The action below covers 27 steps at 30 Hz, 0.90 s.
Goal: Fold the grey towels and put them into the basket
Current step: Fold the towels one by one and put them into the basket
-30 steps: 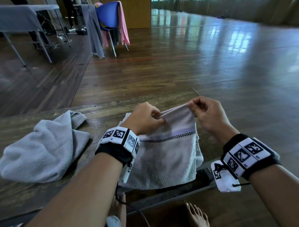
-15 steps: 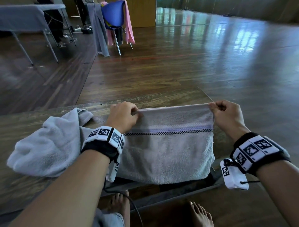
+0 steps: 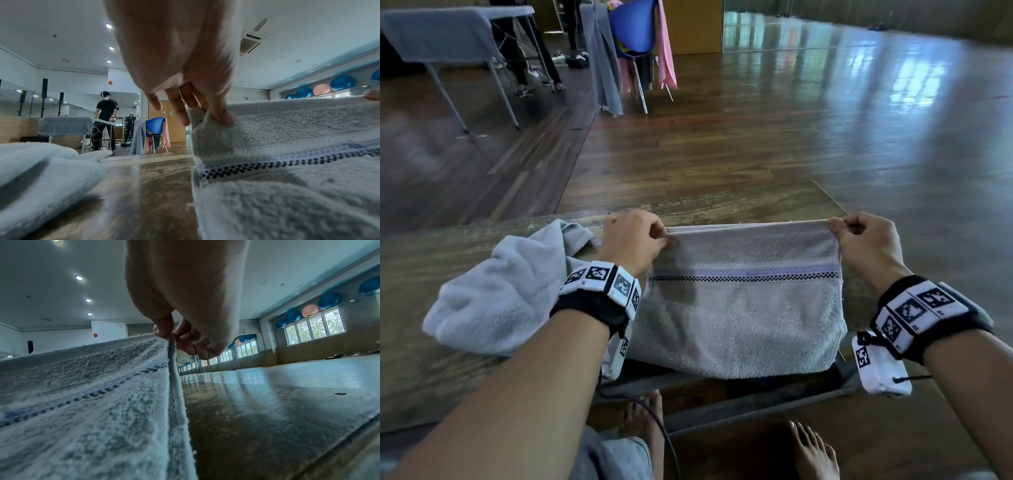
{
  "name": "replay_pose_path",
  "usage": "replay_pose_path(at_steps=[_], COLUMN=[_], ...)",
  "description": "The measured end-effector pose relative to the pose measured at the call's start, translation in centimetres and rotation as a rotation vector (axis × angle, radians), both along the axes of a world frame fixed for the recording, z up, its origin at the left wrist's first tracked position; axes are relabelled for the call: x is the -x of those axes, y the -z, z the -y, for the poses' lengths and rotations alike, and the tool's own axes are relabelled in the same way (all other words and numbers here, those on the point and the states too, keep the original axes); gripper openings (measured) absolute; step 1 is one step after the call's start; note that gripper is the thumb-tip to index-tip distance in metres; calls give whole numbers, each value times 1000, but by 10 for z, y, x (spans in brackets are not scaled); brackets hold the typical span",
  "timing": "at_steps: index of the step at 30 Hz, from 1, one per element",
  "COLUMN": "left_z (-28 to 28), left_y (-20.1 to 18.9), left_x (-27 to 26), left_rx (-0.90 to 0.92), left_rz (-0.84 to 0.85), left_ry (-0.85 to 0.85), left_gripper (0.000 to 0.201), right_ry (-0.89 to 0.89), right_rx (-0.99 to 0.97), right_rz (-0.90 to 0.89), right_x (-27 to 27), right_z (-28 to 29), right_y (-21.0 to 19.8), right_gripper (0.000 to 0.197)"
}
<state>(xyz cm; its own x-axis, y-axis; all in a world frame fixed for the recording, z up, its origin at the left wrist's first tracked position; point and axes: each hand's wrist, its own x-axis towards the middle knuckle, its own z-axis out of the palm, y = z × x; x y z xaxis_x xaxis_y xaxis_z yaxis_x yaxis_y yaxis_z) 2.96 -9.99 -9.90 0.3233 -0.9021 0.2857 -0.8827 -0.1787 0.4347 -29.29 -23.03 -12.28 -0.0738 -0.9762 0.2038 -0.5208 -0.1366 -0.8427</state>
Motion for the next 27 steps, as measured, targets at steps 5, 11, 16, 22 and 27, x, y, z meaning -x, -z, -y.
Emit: replay_pose_path(at_steps=[5,11,16,22,27], left_z=[-6,-10,-10,-8,-5], left_y=[3,2,4,7,7], left_x=[-1,-1,-5,-8,-7], left_rx=[-2,23,-28,41,26], left_rz=[-4,11,16,-27,-49], left_ry=[-50,-39,25,44,19], left_gripper=[28,37,19,14,10], right_ry=[19,34,23,-14,-19], right_rx=[-4,-20,-34,-60,-152], right_rz=[10,-1,-14,-43,-110], right_x=[-2,-1,-1,2,6], right_z=[-1,-1,0,2,7], right_y=[0,3,4,8,7], right_gripper=[13,14,14,14,23])
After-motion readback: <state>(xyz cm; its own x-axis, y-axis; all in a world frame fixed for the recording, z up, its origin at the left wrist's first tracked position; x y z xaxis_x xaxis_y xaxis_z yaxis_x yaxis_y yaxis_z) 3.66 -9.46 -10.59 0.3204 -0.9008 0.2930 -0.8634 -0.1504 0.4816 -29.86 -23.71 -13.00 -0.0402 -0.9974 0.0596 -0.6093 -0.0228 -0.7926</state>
